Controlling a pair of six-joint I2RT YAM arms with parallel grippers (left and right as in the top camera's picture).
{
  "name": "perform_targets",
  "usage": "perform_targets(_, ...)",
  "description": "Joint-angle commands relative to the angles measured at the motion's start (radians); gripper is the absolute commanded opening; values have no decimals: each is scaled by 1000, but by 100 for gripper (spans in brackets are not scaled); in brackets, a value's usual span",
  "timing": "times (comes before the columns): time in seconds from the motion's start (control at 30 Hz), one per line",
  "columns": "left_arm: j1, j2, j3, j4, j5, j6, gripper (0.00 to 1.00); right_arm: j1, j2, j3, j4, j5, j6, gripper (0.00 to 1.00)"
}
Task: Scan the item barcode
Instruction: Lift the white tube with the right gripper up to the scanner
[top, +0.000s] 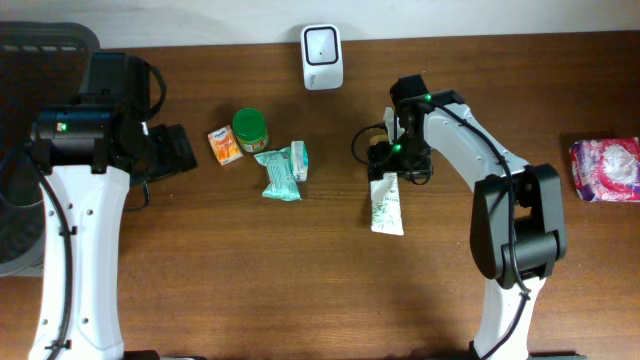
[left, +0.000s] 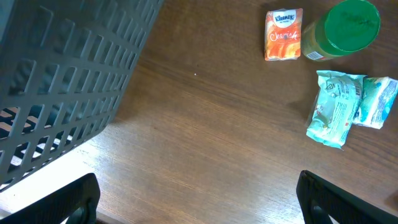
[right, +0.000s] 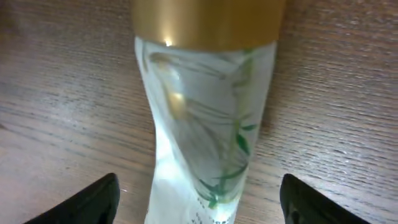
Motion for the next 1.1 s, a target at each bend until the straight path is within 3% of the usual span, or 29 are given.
perform_targets(0.0, 4, -7, 3, 1, -1, -10, 99, 9, 14, -109, 82, -32, 0, 78)
perform_targets(0.07, 4, -7, 3, 2, -1, -10, 99, 9, 14, -120, 105, -102, 0, 61)
perform_targets(0.1, 4, -7, 3, 2, -1, -10, 99, 9, 14, -118, 116, -123, 0, 17)
perform_targets(0.13, 4, -7, 3, 2, -1, -10, 99, 9, 14, -106, 118, -123, 5, 4)
perform_targets(0.23, 4, -7, 3, 2, -1, -10, 99, 9, 14, 77, 74, -122, 11, 4)
perform_targets(0.3, 4, -7, 3, 2, -1, -10, 99, 9, 14, 226, 131, -119, 11, 4)
perform_targets(0.4, 4, -7, 3, 1, -1, -10, 99, 10, 19, 296, 573, -115, 122, 4)
perform_targets(0.53, 3, -7, 3, 1, -1, -10, 99, 62, 74, 296, 956, -58, 339, 4)
perform_targets(0.63, 4, -7, 3, 2, -1, -10, 99, 86, 130, 296, 1136, -12, 713, 4)
perform_targets(0.73, 5, -7, 3, 1, -1, -10, 99, 97, 183, 297, 1163, 61, 1130, 4)
perform_targets(0.8, 4, -7, 3, 1, -1, -10, 99, 106, 205, 297, 1168, 61, 1242, 4)
perform_targets(1.0, 4, -7, 3, 2, -1, -10, 99, 132, 243, 297, 1072, 17, 1276, 4)
perform_targets(1.07, 4, -7, 3, 1, -1, -10, 99, 148, 243, 297, 1053, 1, 1214, 4)
